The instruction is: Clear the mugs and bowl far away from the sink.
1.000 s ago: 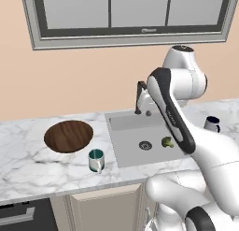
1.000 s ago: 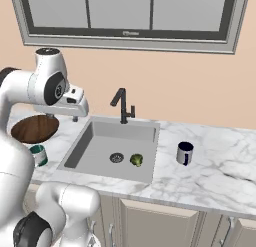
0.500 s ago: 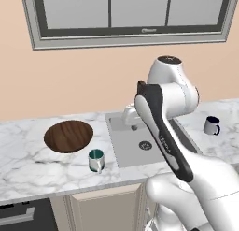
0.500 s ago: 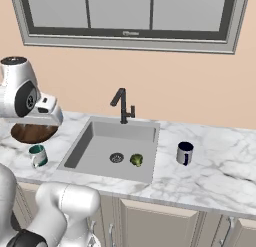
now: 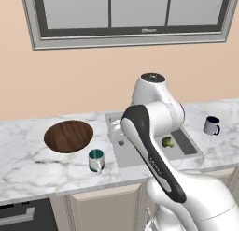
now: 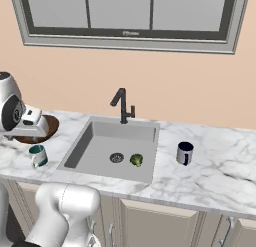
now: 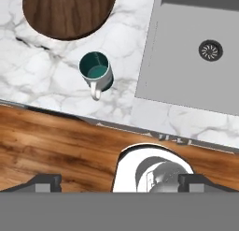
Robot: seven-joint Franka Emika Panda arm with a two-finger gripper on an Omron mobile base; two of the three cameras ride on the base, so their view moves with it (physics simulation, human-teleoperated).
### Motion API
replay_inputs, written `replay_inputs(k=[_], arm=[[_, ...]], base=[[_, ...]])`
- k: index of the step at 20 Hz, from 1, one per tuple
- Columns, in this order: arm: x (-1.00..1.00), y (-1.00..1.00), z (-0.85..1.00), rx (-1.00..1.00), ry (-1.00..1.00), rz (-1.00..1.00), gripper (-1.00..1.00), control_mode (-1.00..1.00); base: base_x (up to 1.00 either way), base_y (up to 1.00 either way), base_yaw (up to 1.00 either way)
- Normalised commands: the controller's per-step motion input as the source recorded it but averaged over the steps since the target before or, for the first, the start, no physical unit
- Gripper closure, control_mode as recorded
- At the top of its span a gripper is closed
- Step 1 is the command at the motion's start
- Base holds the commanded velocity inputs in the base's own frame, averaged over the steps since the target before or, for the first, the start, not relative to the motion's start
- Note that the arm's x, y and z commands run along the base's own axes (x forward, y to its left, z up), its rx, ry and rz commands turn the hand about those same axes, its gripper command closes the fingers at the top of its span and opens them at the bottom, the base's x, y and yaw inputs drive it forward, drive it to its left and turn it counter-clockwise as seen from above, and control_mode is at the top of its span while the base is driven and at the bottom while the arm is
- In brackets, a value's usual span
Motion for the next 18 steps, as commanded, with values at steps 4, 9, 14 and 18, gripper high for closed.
replay_inputs(k=[4, 9, 14, 18], arm=[[0.08, 0.22, -0.42, 0.02, -0.02, 0.02, -1.0, -1.0], [0.18, 0.18, -0.43, 0.0, 0.0, 0.0, -1.0, -1.0], [0.24, 0.25, -0.45, 0.0, 0.01, 0.0, -1.0, -1.0], [0.37, 0.22, -0.4, 0.0, 0.0, 0.0, -1.0, -1.0]], base=[[0.0, 0.0, 0.0], [0.0, 0.0, 0.0], [0.0, 0.0, 0.0], [0.0, 0.0, 0.0]])
